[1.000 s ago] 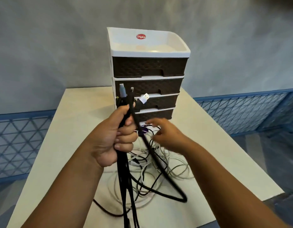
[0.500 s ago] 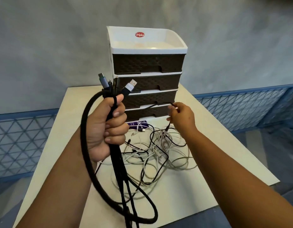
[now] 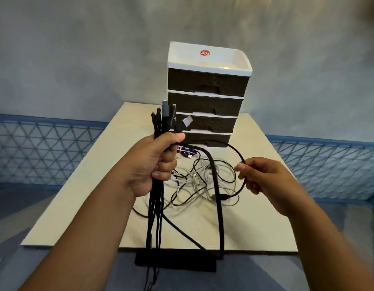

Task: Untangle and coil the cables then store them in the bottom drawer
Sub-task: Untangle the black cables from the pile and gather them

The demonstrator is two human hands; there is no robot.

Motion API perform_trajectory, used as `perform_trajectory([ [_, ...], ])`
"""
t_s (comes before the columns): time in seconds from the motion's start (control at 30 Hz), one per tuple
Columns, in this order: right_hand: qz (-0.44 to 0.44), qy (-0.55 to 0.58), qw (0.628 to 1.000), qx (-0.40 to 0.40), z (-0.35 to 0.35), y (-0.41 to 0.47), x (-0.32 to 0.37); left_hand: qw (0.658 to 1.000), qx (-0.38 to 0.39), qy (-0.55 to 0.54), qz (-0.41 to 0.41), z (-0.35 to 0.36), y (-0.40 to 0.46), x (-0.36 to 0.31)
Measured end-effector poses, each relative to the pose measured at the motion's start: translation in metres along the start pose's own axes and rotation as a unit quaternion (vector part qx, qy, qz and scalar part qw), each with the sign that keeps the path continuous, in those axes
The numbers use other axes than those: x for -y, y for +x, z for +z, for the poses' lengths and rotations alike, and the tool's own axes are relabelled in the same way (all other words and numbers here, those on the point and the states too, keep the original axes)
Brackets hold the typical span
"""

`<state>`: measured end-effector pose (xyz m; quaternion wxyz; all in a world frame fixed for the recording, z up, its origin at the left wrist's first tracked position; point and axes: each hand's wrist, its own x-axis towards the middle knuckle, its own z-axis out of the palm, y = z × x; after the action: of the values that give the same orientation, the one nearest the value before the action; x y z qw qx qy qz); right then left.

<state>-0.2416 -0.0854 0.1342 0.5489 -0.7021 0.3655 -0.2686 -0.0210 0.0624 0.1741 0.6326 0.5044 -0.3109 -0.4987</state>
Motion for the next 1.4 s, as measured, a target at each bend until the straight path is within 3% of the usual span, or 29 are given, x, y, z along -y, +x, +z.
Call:
perform_trajectory([
  [0.2, 0.048, 0.071, 0.981, 0.174, 0.006, -0.075, 0.008, 0.989, -0.052, 0.137, 0.029, 0.05, -0.036, 0.034],
  [0.3, 0.008, 0.082, 0.983, 0.163, 0.019, -0.1, 0.005, 0.982, -0.052, 0.176, 0.031, 0.068, -0.047, 0.05],
  [0.47, 0.053, 0.065, 0.985, 0.149, 0.026, -0.121, -0.04, 0.988, -0.065, 0.128, 0.056, 0.074, -0.067, 0.049],
  [0.83, 0.225, -0.15, 0.927, 0.26, 0.069, -0.137, -0.149, 0.992, -0.048, 0.037, 0.111, 0.082, -0.092, 0.003],
  [0.93, 0.213, -0.335, 0.875, 0.277, 0.069, -0.131, -0.152, 0.993, -0.038, 0.019, 0.114, 0.087, -0.095, -0.001],
  [1.0, 0.146, -0.411, 0.875, 0.208, 0.068, -0.123, -0.138, 0.993, -0.03, 0.009, 0.11, 0.089, -0.097, -0.001],
  [1.03, 0.098, -0.378, 0.908, 0.152, 0.067, -0.121, -0.124, 0.994, -0.027, 0.004, 0.107, 0.091, -0.096, 0.0],
  [1.1, 0.018, -0.148, 0.987, 0.059, 0.067, -0.123, -0.091, 0.994, -0.026, -0.007, 0.103, 0.095, -0.095, 0.004],
  [1.17, -0.047, 0.075, 0.991, 0.096, 0.069, -0.131, -0.058, 0.994, -0.021, -0.026, 0.105, 0.099, -0.091, 0.007],
  [1.27, -0.09, 0.085, 0.971, 0.203, 0.084, -0.137, -0.045, 0.992, -0.01, -0.057, 0.112, 0.103, -0.084, 0.006],
  [1.4, -0.027, 0.04, 0.985, 0.166, 0.11, -0.131, -0.071, 0.988, -0.016, -0.077, 0.13, 0.094, -0.075, 0.0],
])
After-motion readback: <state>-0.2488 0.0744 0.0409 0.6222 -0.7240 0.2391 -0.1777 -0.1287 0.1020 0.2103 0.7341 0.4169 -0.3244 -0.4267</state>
